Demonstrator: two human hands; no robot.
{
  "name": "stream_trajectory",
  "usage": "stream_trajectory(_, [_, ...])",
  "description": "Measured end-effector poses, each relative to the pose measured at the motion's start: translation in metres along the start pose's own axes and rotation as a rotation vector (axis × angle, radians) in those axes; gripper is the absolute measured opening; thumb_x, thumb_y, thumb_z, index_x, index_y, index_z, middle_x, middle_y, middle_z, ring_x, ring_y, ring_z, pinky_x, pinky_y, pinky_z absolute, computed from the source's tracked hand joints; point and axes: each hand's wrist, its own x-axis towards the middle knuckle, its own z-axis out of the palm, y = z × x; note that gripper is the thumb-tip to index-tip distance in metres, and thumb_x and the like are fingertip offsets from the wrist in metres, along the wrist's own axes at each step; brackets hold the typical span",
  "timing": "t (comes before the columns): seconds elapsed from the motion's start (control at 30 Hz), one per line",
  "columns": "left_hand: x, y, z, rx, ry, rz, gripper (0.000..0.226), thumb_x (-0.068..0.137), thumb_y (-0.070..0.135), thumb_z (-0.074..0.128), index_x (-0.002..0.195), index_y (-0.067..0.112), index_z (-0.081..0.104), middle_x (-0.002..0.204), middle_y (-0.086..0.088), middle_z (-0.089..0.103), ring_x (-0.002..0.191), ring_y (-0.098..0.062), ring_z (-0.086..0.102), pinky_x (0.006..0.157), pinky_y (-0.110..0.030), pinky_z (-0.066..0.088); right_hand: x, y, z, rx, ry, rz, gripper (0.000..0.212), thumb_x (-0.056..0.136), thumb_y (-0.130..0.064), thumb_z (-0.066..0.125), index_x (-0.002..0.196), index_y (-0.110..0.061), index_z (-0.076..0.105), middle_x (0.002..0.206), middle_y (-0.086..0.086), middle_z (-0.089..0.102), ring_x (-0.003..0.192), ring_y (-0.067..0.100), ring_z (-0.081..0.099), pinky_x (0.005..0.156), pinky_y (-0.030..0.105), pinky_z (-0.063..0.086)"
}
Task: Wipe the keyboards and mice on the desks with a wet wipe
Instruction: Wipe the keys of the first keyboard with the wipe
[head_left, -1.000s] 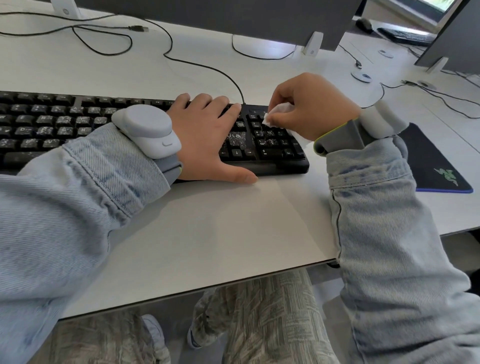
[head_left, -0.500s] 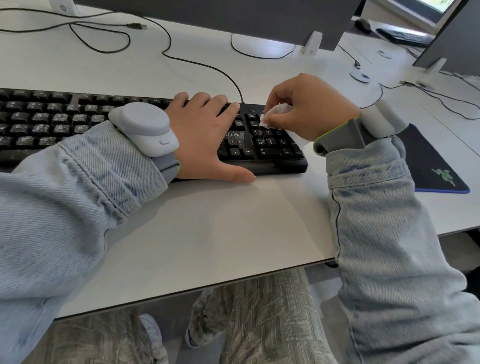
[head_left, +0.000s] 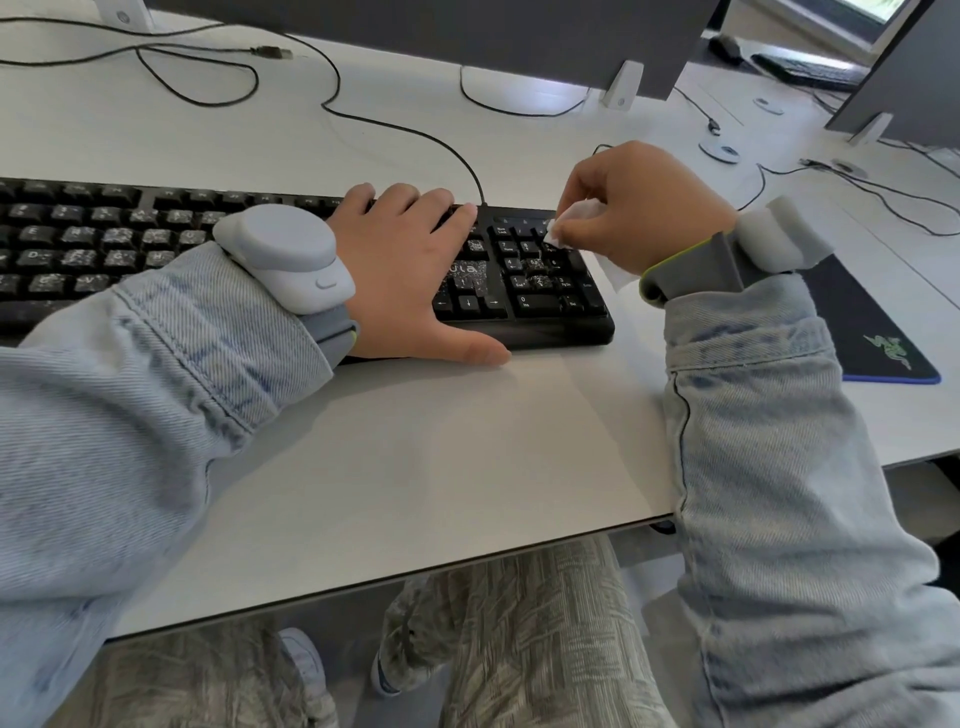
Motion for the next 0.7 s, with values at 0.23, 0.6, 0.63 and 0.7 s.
stream_trajectory(0.23, [0.0,0.0,0.0,0.002,0.007,0.001,0.139,0.051,0.103,0.013,0.158,0.015,0.014,0.159,-0.001,0.025,0.143,-0.028,0.027,0.118,-0.046,0.022,-0.001,0.002,-0.001,-0.015,-0.023,0.001,0.007,0.078,-0.029,0.069,0.078,-0.022,0.071,0.07,-0.009,0.056,0.076,0.016,0.055,0.055,0.022,0.035])
stream_trajectory(0.6, [0.0,-0.001,-0.001,-0.009,0.007,0.003,0.14,0.05,0.103,0.012,0.158,0.015,0.014,0.159,-0.002,0.025,0.143,-0.028,0.027,0.118,-0.046,0.022,-0.01,0.004,-0.006,-0.015,-0.108,0.109,0.007,0.076,-0.033,0.071,0.076,-0.026,0.069,0.073,-0.01,0.057,0.072,0.015,0.055,0.059,0.024,0.038])
stream_trajectory(0.63, [0.0,-0.001,0.0,-0.009,0.007,0.003,0.139,0.05,0.103,0.012,0.158,0.015,0.014,0.159,-0.002,0.025,0.143,-0.028,0.027,0.118,-0.047,0.022,-0.012,0.005,-0.008,-0.016,-0.14,0.107,0.007,0.076,-0.034,0.07,0.076,-0.027,0.068,0.072,-0.011,0.057,0.069,0.013,0.055,0.057,0.024,0.037])
stream_trajectory(0.7, [-0.001,-0.001,0.0,-0.007,0.007,0.003,0.14,0.05,0.103,0.012,0.158,0.015,0.014,0.159,-0.002,0.026,0.143,-0.028,0.027,0.118,-0.047,0.022,-0.015,0.005,-0.014,-0.01,-0.202,0.104,0.009,0.077,-0.036,0.07,0.076,-0.028,0.067,0.073,-0.01,0.059,0.066,0.008,0.053,0.056,0.024,0.035])
